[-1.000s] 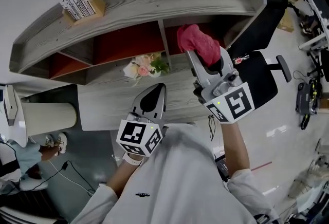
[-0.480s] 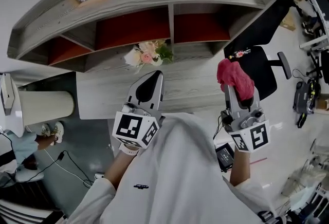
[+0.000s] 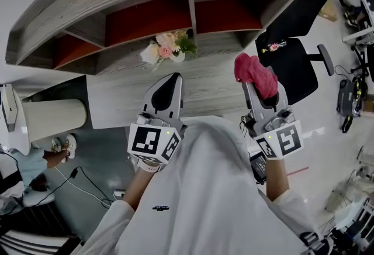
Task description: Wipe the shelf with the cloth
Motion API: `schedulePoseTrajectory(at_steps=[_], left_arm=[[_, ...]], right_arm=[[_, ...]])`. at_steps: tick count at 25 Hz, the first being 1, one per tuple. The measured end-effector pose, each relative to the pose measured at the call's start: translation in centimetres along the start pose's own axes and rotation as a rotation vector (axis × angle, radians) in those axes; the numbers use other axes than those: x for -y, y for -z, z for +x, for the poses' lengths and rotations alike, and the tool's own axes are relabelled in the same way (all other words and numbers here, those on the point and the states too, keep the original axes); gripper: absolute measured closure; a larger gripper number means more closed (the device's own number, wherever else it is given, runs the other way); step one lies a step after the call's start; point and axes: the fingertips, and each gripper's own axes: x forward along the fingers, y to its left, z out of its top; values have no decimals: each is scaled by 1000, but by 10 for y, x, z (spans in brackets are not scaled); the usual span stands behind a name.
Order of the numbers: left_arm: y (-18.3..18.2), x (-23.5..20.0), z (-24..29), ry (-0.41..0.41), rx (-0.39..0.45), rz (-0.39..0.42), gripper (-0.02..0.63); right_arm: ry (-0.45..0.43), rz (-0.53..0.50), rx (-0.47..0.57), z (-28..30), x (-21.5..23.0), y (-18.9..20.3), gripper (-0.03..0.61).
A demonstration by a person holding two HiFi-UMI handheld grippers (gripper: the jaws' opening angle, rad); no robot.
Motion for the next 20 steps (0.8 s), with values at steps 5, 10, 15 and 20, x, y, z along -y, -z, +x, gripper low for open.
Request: schedulePoseTrajectory(at_steps=[5, 10, 15, 20], left_arm=[[-2, -1, -1, 0, 11, -5, 607], [5, 3, 0, 18, -6, -6, 607], [8, 8, 1, 40, -31, -5, 607], [5, 15, 2, 63, -24, 0, 607]], right_arm=[[-56, -15, -18, 5, -6, 2, 528], [-91, -11, -41, 5, -17, 10, 528], [-69, 15, -36, 2, -17, 15, 528], [-61, 15, -14, 6, -14, 14, 528]])
